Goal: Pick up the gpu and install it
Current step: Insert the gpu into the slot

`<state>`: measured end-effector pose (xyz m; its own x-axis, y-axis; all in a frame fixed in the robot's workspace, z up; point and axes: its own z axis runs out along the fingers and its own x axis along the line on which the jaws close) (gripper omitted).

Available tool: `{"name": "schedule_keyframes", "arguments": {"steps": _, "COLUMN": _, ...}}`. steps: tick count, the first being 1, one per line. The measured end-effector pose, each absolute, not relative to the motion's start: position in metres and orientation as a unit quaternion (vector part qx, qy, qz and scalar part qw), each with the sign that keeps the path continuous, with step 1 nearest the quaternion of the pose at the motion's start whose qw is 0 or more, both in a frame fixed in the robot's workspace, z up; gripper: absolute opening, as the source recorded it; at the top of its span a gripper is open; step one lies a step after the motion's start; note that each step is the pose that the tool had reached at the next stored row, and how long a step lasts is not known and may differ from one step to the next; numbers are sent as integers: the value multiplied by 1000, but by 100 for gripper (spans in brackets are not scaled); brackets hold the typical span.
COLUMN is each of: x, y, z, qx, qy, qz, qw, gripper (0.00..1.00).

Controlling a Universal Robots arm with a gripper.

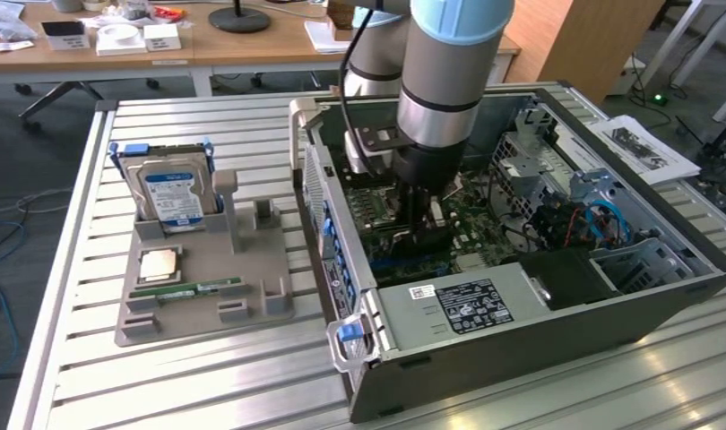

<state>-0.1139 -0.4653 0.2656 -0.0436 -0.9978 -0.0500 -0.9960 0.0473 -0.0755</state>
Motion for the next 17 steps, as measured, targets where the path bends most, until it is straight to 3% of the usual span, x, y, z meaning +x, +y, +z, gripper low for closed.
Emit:
{"name": "schedule_keyframes", "arguments": {"steps": 11, "x": -114, "y": -465, "z": 310, "qx": -690, "qy": 722, "qz": -10, "qw": 44, "gripper": 52}}
{"name": "schedule_keyframes", "arguments": {"steps": 17, "x": -114, "y": -465, "z": 320, "qx": -690, "qy": 722, "qz": -10, "qw": 44, "gripper": 52}}
